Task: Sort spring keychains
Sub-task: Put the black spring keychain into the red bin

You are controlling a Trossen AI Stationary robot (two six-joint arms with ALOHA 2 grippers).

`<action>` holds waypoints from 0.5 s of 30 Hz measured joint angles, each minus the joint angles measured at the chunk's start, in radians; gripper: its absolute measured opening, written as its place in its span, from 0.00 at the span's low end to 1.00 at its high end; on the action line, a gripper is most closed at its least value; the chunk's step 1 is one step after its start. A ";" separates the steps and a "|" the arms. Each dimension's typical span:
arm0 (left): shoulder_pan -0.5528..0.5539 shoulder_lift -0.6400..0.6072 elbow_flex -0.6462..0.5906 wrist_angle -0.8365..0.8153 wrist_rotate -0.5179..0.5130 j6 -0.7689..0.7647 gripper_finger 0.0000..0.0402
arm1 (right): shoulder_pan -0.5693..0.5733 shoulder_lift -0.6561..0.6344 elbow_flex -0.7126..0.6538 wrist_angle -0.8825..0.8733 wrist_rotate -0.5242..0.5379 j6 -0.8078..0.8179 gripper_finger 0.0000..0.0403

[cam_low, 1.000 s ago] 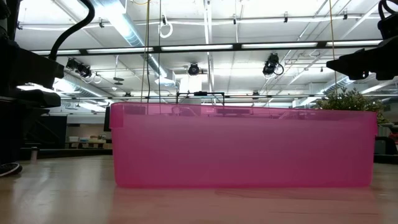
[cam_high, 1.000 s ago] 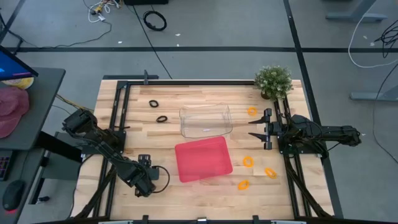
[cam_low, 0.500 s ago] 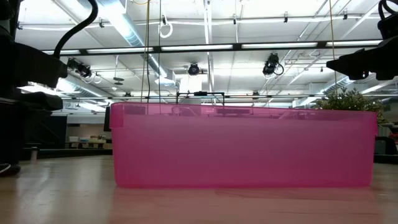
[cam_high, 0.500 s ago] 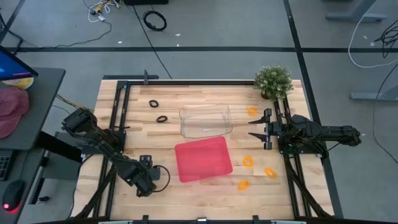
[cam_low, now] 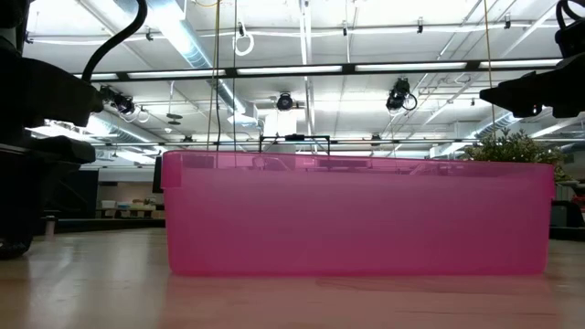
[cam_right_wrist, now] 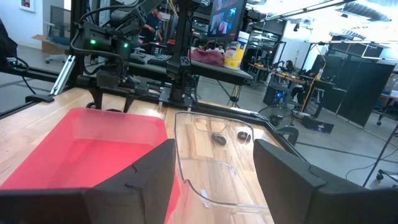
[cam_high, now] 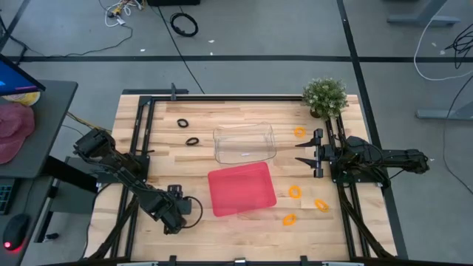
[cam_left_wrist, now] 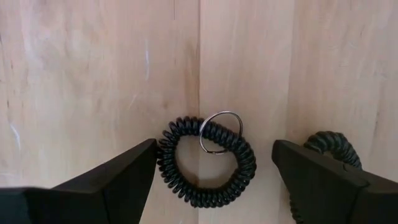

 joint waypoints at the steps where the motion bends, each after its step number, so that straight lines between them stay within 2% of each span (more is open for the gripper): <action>1: 0.000 0.000 0.000 0.000 0.004 0.000 0.84 | 0.000 0.000 0.000 0.000 0.000 0.000 0.55; 15: 0.000 0.000 0.000 -0.003 0.018 0.000 0.81 | 0.000 0.000 0.000 0.000 0.000 0.000 0.55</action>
